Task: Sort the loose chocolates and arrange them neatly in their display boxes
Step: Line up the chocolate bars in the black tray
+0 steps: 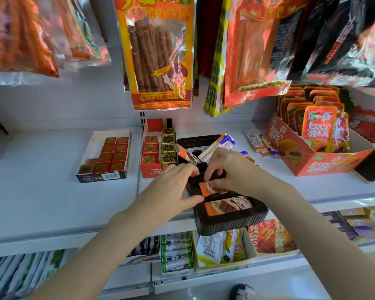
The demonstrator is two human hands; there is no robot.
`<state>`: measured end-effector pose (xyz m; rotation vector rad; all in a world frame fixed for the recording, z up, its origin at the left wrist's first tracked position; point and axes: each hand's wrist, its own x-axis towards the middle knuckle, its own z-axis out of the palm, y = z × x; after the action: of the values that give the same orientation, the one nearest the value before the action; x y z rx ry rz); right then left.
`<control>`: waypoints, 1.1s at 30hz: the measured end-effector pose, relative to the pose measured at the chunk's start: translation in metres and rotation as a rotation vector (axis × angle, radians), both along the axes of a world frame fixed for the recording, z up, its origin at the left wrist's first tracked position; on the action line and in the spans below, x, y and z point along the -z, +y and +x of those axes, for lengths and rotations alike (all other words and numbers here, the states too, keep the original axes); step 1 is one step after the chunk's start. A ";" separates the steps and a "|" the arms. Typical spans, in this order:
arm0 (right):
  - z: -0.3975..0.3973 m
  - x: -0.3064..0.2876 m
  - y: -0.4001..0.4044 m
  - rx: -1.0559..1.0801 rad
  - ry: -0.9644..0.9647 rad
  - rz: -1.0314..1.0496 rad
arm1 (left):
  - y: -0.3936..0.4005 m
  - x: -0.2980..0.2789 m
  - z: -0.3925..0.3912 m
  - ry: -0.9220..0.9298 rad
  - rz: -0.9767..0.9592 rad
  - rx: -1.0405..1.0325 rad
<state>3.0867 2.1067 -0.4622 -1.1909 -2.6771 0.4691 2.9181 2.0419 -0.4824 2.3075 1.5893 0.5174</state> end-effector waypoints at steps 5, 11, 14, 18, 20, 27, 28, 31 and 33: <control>-0.013 -0.001 0.018 0.153 0.255 -0.057 | 0.003 0.002 -0.008 0.086 -0.005 0.091; -0.049 0.021 0.027 0.135 0.316 -0.056 | 0.004 0.006 -0.010 0.111 -0.019 0.107; -0.048 0.009 0.027 0.238 0.542 -0.132 | 0.003 0.005 -0.013 0.093 -0.035 0.110; -0.013 -0.017 0.025 0.272 0.774 -0.266 | 0.003 0.004 -0.013 0.082 -0.011 0.104; 0.006 -0.021 0.019 0.259 0.759 -0.306 | 0.004 0.003 -0.009 0.070 0.018 0.108; 0.022 -0.002 0.013 0.224 0.394 -0.160 | 0.008 0.003 0.015 0.127 0.008 0.194; 0.020 0.001 0.012 0.199 0.323 -0.124 | 0.009 0.003 0.015 0.126 0.010 0.194; 0.012 0.006 0.008 0.125 0.119 -0.017 | 0.008 0.005 0.012 0.126 0.028 0.199; 0.006 0.009 0.008 0.102 0.038 0.025 | 0.007 0.008 0.010 0.130 0.051 0.203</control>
<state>3.0928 2.1147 -0.4711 -1.2906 -2.5675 0.4366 2.9276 2.0486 -0.4905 2.5509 1.3879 0.3703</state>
